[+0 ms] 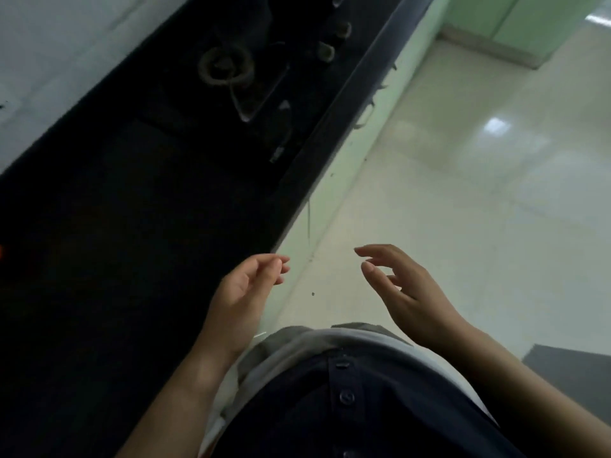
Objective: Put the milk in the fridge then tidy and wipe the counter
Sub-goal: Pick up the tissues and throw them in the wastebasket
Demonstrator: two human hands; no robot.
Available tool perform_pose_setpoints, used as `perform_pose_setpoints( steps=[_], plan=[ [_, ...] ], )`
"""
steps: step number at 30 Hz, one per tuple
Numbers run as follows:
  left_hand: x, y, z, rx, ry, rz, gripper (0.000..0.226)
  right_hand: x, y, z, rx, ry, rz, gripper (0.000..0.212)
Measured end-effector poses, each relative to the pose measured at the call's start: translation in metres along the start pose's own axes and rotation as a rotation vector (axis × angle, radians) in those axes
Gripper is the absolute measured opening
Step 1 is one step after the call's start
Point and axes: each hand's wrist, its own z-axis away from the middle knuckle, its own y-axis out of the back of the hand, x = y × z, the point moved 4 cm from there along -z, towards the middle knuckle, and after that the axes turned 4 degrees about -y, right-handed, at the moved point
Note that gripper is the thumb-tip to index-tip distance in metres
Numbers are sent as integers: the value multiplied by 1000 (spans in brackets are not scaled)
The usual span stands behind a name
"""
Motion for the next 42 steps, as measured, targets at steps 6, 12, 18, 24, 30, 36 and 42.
perform_pose_setpoints(
  steps=[6,12,18,24,30,36,42],
  plan=[
    [40,-131,-59,-216,-106,-47,30,67,106,9,221,-79,-76,44],
    [76,-209,-104,-336,-162,-122,33,108,170,11,327,-194,-132,43],
    [93,-255,-161,-397,-141,-226,14,122,214,-33,370,-224,-169,45],
    [126,-311,-255,-456,-130,-231,32,142,280,-104,425,-281,-159,45],
    [200,-383,-373,-536,-152,-216,37,136,381,-195,567,-264,-163,44],
    [239,-435,-447,-579,-168,-259,48,150,451,-258,604,-285,-175,41],
    [263,-490,-529,-560,-128,-295,52,182,518,-337,576,-304,-246,45]
  ],
)
